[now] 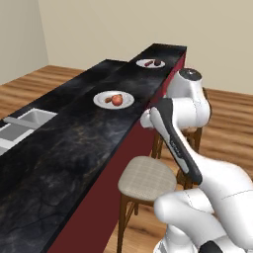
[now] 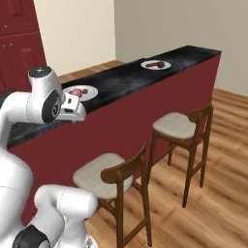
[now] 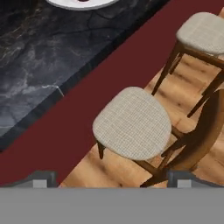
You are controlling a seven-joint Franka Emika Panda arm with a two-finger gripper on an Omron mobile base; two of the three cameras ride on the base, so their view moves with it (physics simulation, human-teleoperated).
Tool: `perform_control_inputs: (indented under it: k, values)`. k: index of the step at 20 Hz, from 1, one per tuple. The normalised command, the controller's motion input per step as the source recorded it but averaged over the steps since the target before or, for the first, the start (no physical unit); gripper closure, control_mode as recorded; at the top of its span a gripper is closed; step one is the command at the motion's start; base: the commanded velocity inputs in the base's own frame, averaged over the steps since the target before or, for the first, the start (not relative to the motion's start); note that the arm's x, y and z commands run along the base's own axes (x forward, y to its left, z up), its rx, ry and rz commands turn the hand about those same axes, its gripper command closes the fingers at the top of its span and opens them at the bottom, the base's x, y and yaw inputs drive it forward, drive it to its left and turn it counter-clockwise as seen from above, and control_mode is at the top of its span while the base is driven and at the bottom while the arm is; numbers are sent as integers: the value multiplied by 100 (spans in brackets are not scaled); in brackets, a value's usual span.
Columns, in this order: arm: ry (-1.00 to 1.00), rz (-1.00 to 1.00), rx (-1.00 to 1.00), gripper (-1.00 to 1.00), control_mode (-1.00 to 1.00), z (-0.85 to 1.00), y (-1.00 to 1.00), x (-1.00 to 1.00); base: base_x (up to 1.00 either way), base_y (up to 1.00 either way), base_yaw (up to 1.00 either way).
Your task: Pick up the apple and peach from the fridge and place one fruit on each plate on the dining counter.
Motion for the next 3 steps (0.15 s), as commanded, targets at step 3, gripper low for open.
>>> perform_control_inputs:
  k: [3]
  values:
    - [0,-24,17,-100,-100,86,-33,-100,0,0,0]
